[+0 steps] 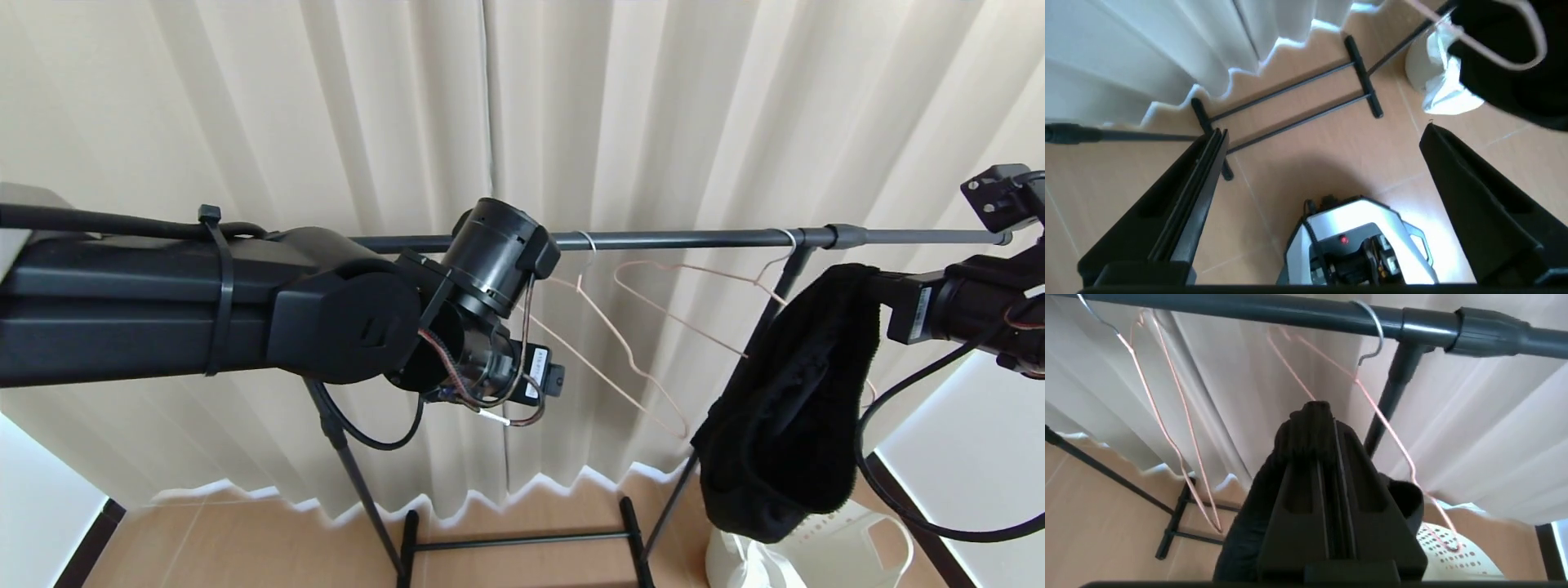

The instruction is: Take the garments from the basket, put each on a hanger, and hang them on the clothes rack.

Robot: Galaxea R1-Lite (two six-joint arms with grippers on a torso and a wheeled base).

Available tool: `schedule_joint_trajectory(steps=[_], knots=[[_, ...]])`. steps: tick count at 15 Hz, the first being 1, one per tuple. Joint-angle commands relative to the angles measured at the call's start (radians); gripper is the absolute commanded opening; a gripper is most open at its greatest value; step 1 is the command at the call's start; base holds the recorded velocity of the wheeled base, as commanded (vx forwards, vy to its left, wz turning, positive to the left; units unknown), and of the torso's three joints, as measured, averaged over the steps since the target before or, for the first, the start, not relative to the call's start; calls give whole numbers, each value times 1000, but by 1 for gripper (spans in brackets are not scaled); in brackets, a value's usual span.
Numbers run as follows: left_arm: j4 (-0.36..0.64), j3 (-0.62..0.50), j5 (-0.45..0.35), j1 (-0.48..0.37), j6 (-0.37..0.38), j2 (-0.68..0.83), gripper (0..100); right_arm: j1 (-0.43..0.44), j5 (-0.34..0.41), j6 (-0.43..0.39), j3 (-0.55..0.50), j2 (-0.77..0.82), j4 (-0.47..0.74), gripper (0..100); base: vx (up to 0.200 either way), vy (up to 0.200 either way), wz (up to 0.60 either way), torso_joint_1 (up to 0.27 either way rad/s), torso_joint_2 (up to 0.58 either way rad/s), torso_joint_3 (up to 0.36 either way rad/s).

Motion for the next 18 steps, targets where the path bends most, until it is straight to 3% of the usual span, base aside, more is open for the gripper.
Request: schedule_joint_trajectory(steps=[1, 7, 11, 13, 15, 18], knots=[[-2, 1, 0, -1, 0, 1, 100, 0, 1, 0, 0, 2, 0, 0, 0, -200, 0, -2, 17, 2], [-5, 2, 1, -1, -7, 3, 100, 0, -2, -3, 7, 2, 0, 0, 0, -200, 0, -6, 3, 3], [-28, -11, 6, 13, -37, 31, 100, 4, -2, -3, 11, 0, 0, 0, 0, 0, 0, 0, 0, 0], [-76, -31, 49, 19, -44, 66, 100, 9, -2, -3, 14, 0, 0, 0, 0, 0, 0, 0, 0, 0], [-91, -107, 124, 26, -93, 141, 100, 9, -2, -3, 14, 0, 0, 0, 0, 0, 0, 0, 0, 0], [-88, -180, 139, 42, -119, 195, 100, 10, -2, -6, 16, 0, 0, 0, 0, 0, 0, 0, 0, 0]])
